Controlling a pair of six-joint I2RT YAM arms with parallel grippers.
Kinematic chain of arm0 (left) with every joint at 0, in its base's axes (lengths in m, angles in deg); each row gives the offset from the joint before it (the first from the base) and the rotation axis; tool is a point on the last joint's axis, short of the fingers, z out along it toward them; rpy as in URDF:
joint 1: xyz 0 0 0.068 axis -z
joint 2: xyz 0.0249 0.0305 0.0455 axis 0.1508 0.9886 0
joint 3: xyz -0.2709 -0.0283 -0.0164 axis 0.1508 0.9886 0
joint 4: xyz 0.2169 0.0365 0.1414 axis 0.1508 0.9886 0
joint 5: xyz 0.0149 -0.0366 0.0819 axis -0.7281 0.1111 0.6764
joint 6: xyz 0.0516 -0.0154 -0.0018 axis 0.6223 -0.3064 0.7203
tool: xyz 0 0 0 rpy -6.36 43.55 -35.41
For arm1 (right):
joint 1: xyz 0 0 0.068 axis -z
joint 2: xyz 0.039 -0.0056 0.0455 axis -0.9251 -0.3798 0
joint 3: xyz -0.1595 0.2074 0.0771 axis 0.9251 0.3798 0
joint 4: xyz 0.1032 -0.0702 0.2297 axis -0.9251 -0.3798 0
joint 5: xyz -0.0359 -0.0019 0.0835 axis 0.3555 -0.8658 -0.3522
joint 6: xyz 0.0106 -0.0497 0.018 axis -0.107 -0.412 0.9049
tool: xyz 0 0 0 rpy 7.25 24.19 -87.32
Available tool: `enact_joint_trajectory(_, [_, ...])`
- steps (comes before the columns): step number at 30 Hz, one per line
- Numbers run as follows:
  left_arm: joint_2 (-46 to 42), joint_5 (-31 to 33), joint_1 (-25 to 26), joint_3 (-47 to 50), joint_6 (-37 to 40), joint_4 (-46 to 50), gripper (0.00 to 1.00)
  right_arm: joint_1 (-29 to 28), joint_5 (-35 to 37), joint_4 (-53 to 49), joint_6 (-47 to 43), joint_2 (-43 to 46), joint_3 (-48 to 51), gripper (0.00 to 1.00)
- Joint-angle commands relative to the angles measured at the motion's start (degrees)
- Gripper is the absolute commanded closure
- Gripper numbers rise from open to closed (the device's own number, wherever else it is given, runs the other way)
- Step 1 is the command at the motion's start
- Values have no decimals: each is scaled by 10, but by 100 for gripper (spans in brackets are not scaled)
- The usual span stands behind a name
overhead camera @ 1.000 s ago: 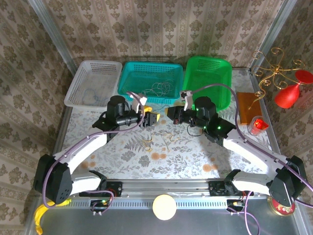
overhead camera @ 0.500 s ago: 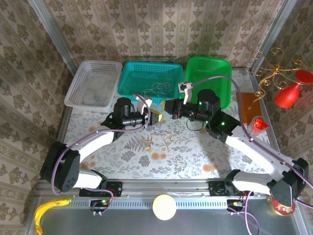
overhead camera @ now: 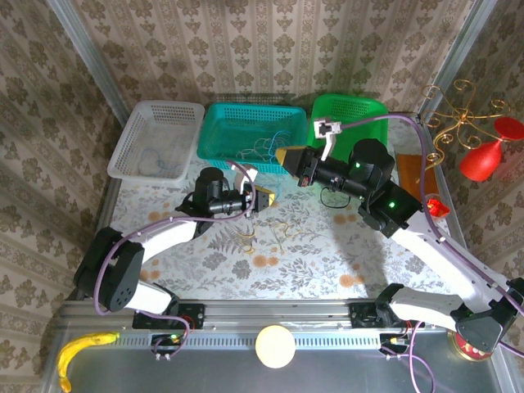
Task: Untangle the cables
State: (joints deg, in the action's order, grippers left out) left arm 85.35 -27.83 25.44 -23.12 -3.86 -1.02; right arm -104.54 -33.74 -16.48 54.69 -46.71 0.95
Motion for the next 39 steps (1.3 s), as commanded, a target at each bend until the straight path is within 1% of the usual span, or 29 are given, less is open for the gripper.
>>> enact_joint_trajectory(1, [1,-12,4,9,-12,-31,83,6,-3,10,6,9,-4,100])
enact_joint_trajectory(5, [-8,-8,3,17,-20,-40,100,19,11,14,6,15,17,100])
enact_joint_trajectory(12, [-48,26,-14,54,-62,-84,100,73,26,31,31,37,107,100])
enact_joint_trajectory(13, [-57,43,-19,60,-73,-95,100,77,31,31,33,41,122,100])
enact_joint_trajectory(16, [-89,65,-38,82,-114,-145,100,83,48,34,36,47,184,100])
enact_joint_trajectory(20, [-126,92,-56,93,-151,-177,100,83,50,72,65,40,270,100])
enact_joint_trajectory(24, [-171,131,-69,93,-164,-174,100,78,56,114,91,29,348,100])
enact_joint_trajectory(27, [-197,157,-76,91,-165,-165,100,76,76,118,96,28,385,100])
enact_joint_trajectory(35, [-251,211,-77,85,-156,-128,100,83,146,79,104,59,449,100])
enact_joint_trajectory(36, [-257,219,-94,86,-156,-128,100,84,156,72,105,62,453,100])
enact_joint_trajectory(39, [-275,250,-95,84,-155,-125,100,87,176,60,112,70,464,100])
